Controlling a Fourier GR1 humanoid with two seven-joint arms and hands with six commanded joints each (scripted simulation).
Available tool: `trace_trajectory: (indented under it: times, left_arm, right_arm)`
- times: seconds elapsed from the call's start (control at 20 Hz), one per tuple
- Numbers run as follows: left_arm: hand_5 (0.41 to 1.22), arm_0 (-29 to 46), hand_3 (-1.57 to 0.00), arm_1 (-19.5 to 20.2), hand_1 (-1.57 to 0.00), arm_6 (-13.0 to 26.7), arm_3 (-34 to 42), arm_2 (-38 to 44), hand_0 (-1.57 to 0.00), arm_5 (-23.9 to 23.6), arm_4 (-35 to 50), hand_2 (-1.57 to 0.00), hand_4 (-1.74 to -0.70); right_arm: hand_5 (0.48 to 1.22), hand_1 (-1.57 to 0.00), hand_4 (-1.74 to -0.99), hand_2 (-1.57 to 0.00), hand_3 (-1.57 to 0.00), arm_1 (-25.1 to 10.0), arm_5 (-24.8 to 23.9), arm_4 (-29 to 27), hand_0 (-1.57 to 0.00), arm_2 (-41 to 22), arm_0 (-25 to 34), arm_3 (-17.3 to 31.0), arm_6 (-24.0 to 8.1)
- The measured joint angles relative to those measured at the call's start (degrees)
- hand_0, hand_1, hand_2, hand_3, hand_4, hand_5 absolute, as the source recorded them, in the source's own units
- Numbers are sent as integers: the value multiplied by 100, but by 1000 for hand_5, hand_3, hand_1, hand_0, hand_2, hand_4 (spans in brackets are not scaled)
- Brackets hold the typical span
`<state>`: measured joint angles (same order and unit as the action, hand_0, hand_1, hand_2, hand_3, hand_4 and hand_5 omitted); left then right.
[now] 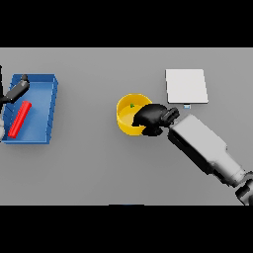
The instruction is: Pick up the red beaker and tilt it to pour out 1 green nut into yellow bowl. Pick up the yellow bowl and place it on the metallic measuring scale.
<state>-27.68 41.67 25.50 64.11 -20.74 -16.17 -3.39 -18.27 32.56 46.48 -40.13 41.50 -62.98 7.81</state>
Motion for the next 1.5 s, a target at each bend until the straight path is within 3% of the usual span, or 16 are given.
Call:
trace_trajectory:
  times: [0.15, 0.45, 0.7, 0.75, 0.9, 1.15, 1.5]
  left_arm:
    - [687, 28, 1, 5, 1, -30, 33, -13, 1, -14, -15, 1, -730]
    - [697, -5, 1, 3, 1, -33, 6, -23, 1, -13, -41, 1, -734]
    - [697, -14, 1, 43, 1, 54, 82, -16, 1, -30, -57, 1, -744]
    - [697, 57, 1, 31, 1, 9, 104, 13, 1, -55, -12, 1, -746]
    - [704, -46, 1, 38, 1, 27, 45, -13, 1, 30, -36, 1, -742]
    - [708, -35, 1, 66, 1, 120, 98, -5, 1, 12, -53, 1, -743]
    - [688, 35, 1, 70, 1, 159, 130, -1, 1, 35, -34, 1, -726]
  right_arm:
    - [1212, -1539, -1728, -1330, -1376, -91, 15, -20, -1539, 4, 113, -97, 126]
    - [1219, -1563, -1738, -1419, -1242, -356, 333, -212, -1563, 301, 216, -618, -217]
    - [1220, -1568, -1740, -1431, -1327, -584, 320, -342, -1568, 642, 218, -1032, -417]
    - [1220, -1569, -1740, -1439, -1376, -605, 292, -342, -1569, 686, 247, -971, -408]
    - [1220, -1570, -1741, -1482, -1283, -729, 310, -376, -1570, 874, 318, -855, -487]
    - [1221, -1571, -1741, -1536, -1209, -1049, -172, -252, -1571, 1203, 508, -286, -258]
    - [1221, -1571, -1741, -1495, -1200, -1192, -873, -98, -1571, 1565, 770, 1064, 65]
